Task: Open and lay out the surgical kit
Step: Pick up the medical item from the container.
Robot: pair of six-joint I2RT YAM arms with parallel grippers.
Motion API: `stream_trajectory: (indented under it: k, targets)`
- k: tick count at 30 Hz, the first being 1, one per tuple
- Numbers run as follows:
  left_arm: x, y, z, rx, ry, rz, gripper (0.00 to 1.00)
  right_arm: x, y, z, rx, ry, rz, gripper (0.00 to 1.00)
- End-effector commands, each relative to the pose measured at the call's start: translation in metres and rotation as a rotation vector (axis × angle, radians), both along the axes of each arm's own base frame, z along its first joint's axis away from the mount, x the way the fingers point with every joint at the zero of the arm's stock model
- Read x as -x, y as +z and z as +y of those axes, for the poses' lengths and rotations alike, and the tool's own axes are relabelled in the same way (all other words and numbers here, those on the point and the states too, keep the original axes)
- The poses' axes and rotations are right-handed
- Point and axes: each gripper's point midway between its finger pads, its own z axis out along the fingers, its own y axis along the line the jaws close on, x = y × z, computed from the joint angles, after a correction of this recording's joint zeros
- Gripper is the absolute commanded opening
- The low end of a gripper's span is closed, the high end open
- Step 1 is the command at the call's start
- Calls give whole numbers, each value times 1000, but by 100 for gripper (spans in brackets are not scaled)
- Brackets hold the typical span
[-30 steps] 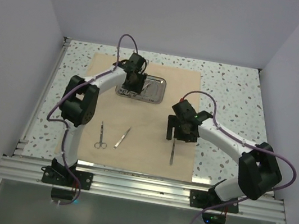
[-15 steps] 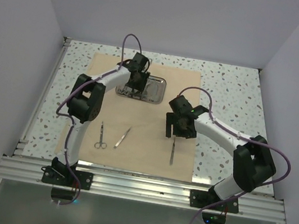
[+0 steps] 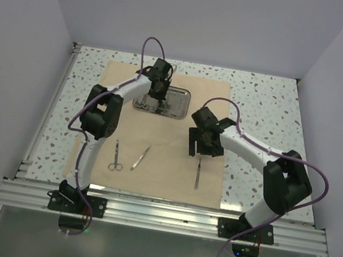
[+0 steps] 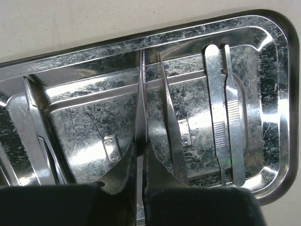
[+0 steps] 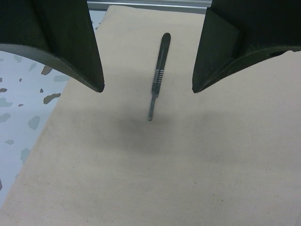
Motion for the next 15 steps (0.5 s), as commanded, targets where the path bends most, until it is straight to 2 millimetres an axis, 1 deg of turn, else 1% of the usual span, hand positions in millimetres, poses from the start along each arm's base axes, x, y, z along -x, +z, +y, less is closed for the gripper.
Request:
stream_trajectory:
  k: [1, 2, 3, 4, 5, 7, 8, 9, 11, 13, 14, 15]
  targets:
    - [18, -34, 2, 14, -5, 116, 0, -11, 5, 3, -8, 2, -28, 79]
    - [16, -27, 3, 6, 4, 98, 0, -11, 5, 5, -15, 5, -26, 79]
    - [13, -22, 11, -26, 43, 83, 0, -11, 3, 6, -17, 8, -17, 79]
    - [10, -17, 16, -44, 65, 68, 0, -13, 5, 8, -23, 13, -20, 79]
    - [1, -2, 23, -77, 100, 21, 0, -14, 5, 9, -25, 17, -19, 79]
    - [-3, 13, 30, -114, 132, -10, 0, -18, 9, 12, -32, 20, -28, 79]
    - [-9, 31, 33, -147, 151, -62, 0, -19, 10, 13, -35, 21, -31, 79]
    - [-10, 40, 37, -181, 154, -80, 0, -20, 10, 13, -37, 22, -33, 79]
    - [-13, 70, 39, -240, 175, -158, 0, -22, 13, 15, -37, 25, -37, 79]
    - [-11, 88, 41, -282, 173, -199, 0, -26, 18, 17, -36, 29, -49, 79]
    - [-8, 105, 41, -300, 186, -236, 0, -27, 21, 15, -30, 26, -53, 80]
    - [-5, 112, 41, -311, 184, -248, 0, -29, 23, 16, -29, 27, -61, 81]
